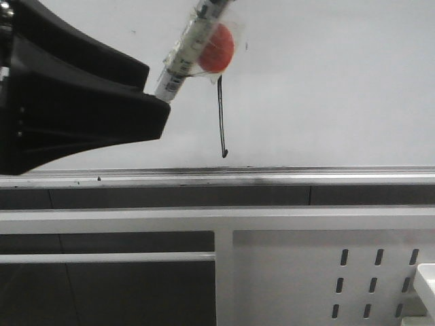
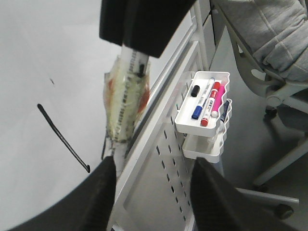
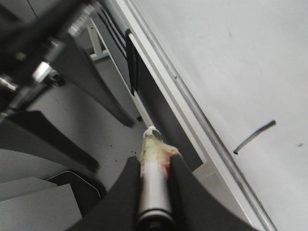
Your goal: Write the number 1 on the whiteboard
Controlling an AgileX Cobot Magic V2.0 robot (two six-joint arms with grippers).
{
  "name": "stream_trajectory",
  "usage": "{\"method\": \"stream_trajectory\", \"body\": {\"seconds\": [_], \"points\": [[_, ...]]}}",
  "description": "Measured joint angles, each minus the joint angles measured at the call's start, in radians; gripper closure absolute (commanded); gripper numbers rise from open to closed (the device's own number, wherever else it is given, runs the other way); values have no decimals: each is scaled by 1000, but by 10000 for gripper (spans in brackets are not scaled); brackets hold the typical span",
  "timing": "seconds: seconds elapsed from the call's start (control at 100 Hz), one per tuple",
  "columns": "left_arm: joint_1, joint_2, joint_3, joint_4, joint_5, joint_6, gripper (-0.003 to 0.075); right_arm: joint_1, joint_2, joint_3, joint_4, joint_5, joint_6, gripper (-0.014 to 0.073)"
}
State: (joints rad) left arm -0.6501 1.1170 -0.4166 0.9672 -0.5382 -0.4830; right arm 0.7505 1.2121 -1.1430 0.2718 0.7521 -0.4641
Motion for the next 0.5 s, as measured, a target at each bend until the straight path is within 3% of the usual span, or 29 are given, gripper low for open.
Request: {"method": "stream_trajectory", "body": {"seconds": [0.38,0.5], "points": [[-3,117,-91,0,0,5,390,4,2,-2,18,25,0,664],[-3,119,-92,0,0,5,499,5,2,-2,21,29,0,664]]}}
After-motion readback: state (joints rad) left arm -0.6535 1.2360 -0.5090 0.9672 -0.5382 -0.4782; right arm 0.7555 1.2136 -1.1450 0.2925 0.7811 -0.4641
